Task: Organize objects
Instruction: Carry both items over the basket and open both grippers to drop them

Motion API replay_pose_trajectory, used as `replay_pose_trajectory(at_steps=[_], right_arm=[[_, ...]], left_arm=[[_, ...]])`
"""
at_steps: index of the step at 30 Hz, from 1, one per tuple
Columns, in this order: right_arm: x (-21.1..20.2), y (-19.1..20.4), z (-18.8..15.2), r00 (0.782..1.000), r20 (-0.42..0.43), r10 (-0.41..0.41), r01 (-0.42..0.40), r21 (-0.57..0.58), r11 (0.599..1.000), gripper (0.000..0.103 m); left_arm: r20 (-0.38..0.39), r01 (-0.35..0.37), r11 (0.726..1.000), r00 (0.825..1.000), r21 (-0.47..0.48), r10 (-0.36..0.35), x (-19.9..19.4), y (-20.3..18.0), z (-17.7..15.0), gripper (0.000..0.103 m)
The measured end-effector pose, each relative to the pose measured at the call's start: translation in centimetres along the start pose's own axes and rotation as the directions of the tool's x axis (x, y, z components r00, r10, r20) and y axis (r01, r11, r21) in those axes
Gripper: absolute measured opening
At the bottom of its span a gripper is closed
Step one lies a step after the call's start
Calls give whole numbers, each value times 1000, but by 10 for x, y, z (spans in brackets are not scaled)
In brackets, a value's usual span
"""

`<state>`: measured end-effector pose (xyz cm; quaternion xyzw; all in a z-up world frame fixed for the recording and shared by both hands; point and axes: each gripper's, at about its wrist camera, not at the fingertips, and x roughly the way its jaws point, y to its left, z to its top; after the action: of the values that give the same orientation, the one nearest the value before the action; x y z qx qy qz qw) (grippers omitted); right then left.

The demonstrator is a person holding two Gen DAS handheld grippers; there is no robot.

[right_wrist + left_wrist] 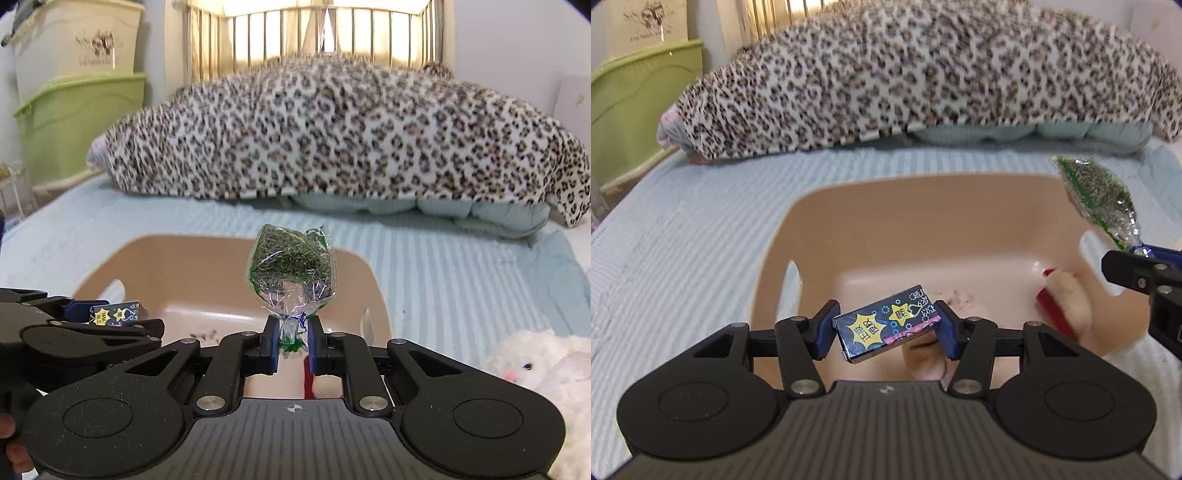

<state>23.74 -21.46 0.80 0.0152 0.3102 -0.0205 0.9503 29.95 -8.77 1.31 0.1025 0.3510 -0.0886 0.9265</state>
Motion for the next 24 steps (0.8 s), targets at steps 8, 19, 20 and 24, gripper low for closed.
replay_pose_trajectory(at_steps=[8,19,20,24], right_arm=[[27,2,-8,997,-82,-17,17,6,1000,29],[-24,13,0,999,-28,-30,29,-46,999,80],[-30,15,0,999,-32,-26,24,-51,998,83],[-55,22,-2,999,-26,-23,20,-78,997,94]], left_arm=[[-37,22,1000,999,3,-22,18,4,-9,58],[21,17,999,1000,-34,-16,-38,19,-3,91],[18,21,999,1000,-41,-20,-43,21,-4,91],[7,34,998,999,-46,-34,-65,27,-12,91]])
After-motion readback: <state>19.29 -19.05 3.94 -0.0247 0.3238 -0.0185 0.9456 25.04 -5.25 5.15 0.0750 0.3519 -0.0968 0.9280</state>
